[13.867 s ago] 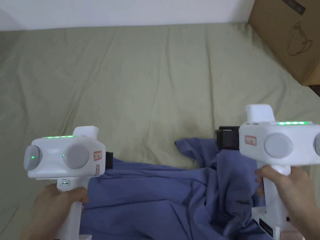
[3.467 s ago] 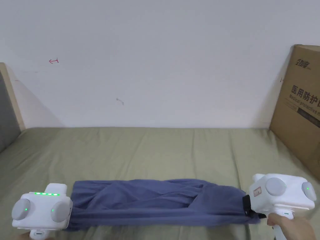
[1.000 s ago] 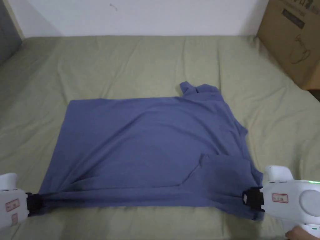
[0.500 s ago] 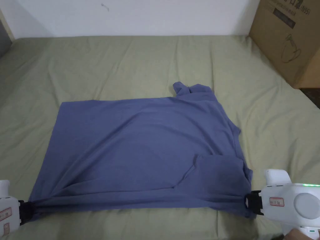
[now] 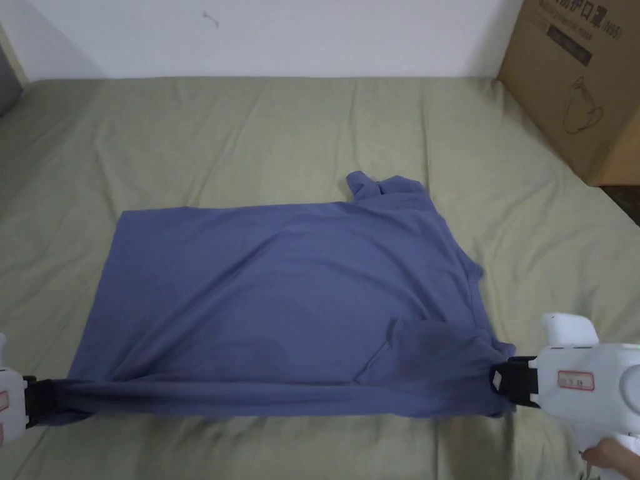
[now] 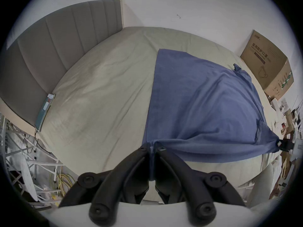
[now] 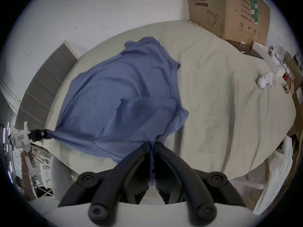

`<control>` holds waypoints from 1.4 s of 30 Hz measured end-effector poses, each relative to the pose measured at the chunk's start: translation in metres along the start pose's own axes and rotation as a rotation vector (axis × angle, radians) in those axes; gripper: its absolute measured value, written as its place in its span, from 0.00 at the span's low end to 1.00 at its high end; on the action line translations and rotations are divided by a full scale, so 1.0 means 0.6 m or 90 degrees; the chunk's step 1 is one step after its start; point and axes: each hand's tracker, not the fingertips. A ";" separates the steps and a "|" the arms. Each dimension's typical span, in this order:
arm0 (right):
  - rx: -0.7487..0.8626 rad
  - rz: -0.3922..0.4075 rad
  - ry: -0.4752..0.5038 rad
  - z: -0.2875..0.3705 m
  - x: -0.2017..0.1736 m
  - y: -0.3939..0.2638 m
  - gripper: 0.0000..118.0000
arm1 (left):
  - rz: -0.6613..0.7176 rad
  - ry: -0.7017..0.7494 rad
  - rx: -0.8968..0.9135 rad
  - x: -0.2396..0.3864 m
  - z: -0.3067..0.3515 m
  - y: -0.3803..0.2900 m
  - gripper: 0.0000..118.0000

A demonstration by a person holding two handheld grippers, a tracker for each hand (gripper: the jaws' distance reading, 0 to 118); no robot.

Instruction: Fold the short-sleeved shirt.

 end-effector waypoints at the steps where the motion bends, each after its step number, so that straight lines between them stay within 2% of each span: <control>1: 0.007 -0.005 0.007 0.001 0.002 0.014 0.03 | 0.002 -0.001 0.003 0.001 0.000 0.008 0.03; 3: 0.017 -0.014 0.017 -0.001 0.003 0.043 0.04 | -0.004 0.001 0.009 0.003 -0.005 0.033 0.03; 9: 0.030 0.008 0.001 -0.046 -0.011 0.157 0.03 | -0.005 0.006 0.012 0.017 -0.054 0.124 0.03; 14: -0.023 -0.005 -0.028 -0.142 -0.013 0.224 0.03 | -0.060 0.033 -0.004 0.050 -0.141 0.180 0.04; 15: -0.033 -0.009 -0.032 -0.159 -0.011 0.227 0.04 | -0.071 0.046 -0.010 0.054 -0.157 0.181 0.08; 16: -0.038 -0.029 -0.035 -0.173 -0.010 0.225 0.04 | -0.082 0.061 -0.022 0.058 -0.171 0.182 0.19; 17: -0.058 -0.023 -0.037 -0.184 -0.010 0.224 0.12 | -0.082 0.076 -0.028 0.060 -0.178 0.181 0.35; 18: -0.063 -0.016 -0.050 -0.187 -0.012 0.221 0.37 | -0.079 0.076 -0.027 0.059 -0.182 0.180 0.59; 19: -0.056 -0.008 -0.068 -0.186 -0.015 0.215 0.57 | -0.072 0.074 -0.027 0.054 -0.180 0.176 0.74; 20: -0.053 0.001 -0.067 -0.190 -0.005 0.212 0.66 | -0.056 0.067 -0.022 0.048 -0.174 0.171 0.83; 21: -0.048 0.005 -0.064 -0.186 0.001 0.210 0.66 | -0.047 0.057 -0.019 0.044 -0.165 0.167 0.85; 25: -0.011 -0.005 -0.046 -0.126 0.001 0.189 0.65 | -0.028 0.042 -0.008 0.025 -0.113 0.139 0.83; 26: 0.004 -0.003 -0.037 -0.109 0.000 0.180 0.61 | -0.024 0.023 -0.004 0.017 -0.097 0.129 0.78; 27: 0.012 0.001 -0.024 -0.096 -0.001 0.170 0.46 | -0.020 0.003 -0.001 0.013 -0.082 0.117 0.57; 29: 0.021 0.010 0.000 -0.075 -0.005 0.146 0.00 | -0.016 -0.031 -0.012 0.010 -0.056 0.084 0.03; 32: -0.005 0.005 0.023 -0.077 -0.017 0.102 0.00 | -0.019 -0.035 -0.043 0.011 -0.049 0.036 0.00; 35: -0.047 0.047 -0.020 -0.102 -0.042 0.058 0.00 | -0.018 -0.022 -0.067 0.013 -0.062 0.007 0.00; 37: -0.060 0.055 -0.018 -0.126 -0.038 0.042 0.00 | -0.001 -0.007 -0.054 0.009 -0.066 0.005 0.00; 38: -0.066 0.054 -0.013 -0.130 -0.043 0.033 0.00 | 0.019 -0.013 -0.046 -0.002 -0.075 0.010 0.06; 41: -0.079 0.057 -0.008 -0.135 -0.055 0.015 0.00 | 0.054 -0.023 -0.060 -0.020 -0.099 0.037 0.74; 42: -0.083 0.058 -0.008 -0.138 -0.057 0.012 0.00 | 0.059 -0.022 -0.061 -0.023 -0.109 0.042 0.88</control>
